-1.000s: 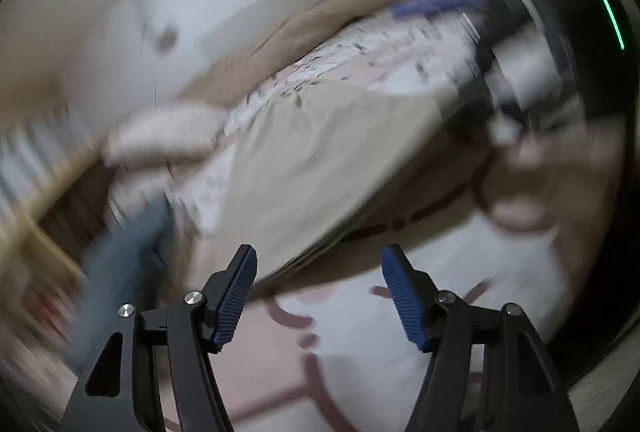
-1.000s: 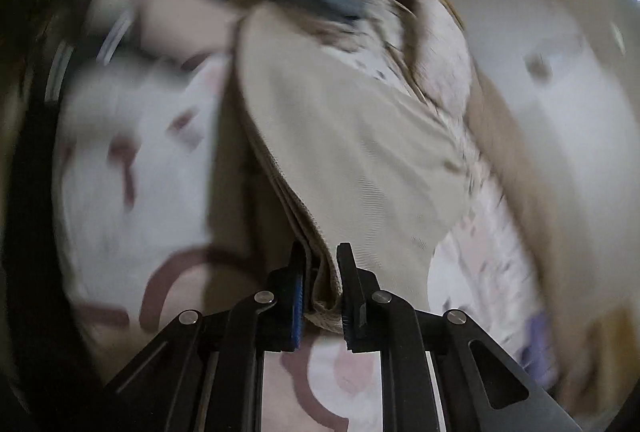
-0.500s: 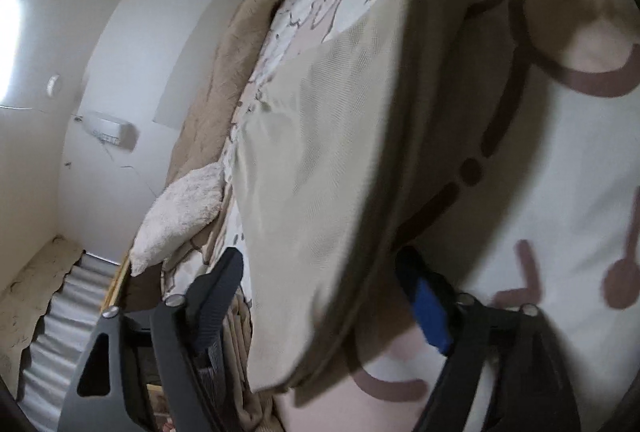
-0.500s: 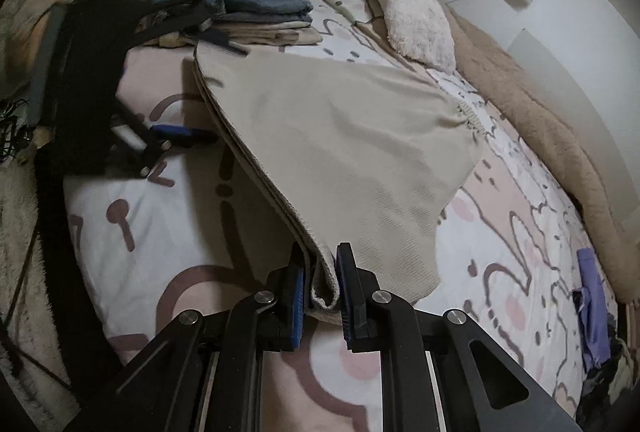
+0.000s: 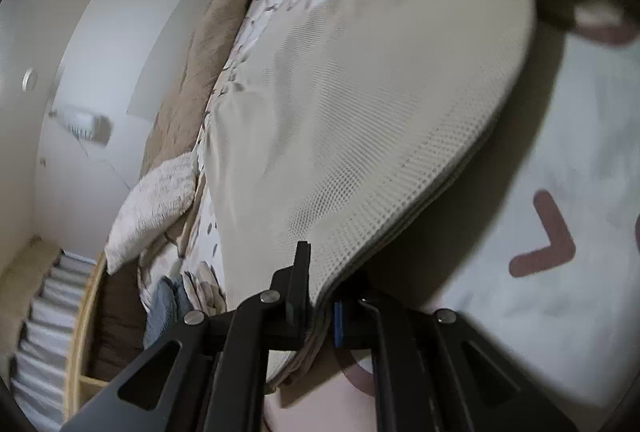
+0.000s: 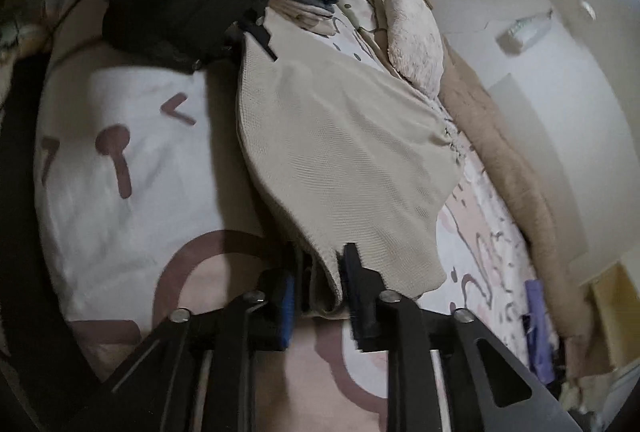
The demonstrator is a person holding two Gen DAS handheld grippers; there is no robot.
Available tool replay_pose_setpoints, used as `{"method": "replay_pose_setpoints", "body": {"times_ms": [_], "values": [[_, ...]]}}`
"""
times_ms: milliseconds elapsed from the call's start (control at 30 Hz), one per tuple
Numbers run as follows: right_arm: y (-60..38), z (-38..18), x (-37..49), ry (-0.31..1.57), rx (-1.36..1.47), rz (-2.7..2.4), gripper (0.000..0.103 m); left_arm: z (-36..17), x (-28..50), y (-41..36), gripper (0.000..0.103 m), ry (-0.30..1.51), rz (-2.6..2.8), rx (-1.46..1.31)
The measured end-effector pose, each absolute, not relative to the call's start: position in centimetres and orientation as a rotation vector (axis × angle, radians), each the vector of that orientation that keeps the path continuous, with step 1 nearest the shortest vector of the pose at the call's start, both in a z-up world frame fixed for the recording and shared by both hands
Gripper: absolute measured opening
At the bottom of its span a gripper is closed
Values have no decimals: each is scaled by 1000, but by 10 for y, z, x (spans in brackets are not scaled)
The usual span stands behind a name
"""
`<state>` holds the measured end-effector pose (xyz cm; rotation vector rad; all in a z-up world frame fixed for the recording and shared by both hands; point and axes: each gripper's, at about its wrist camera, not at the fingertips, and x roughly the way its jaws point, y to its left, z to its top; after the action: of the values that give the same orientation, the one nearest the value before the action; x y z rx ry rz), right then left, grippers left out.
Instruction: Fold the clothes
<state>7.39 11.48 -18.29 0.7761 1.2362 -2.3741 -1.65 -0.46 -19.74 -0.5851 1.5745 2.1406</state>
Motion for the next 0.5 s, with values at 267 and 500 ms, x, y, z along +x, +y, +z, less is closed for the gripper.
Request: {"method": "replay_pose_setpoints", "body": {"times_ms": [267, 500], "values": [[69, -207, 86, 1521, 491, -2326, 54, -180, -25, -6, 9, 1397, 2194, -613], [54, -216, 55, 1522, 475, -2364, 54, -177, -24, -8, 12, 1392, 2189, -580]]}}
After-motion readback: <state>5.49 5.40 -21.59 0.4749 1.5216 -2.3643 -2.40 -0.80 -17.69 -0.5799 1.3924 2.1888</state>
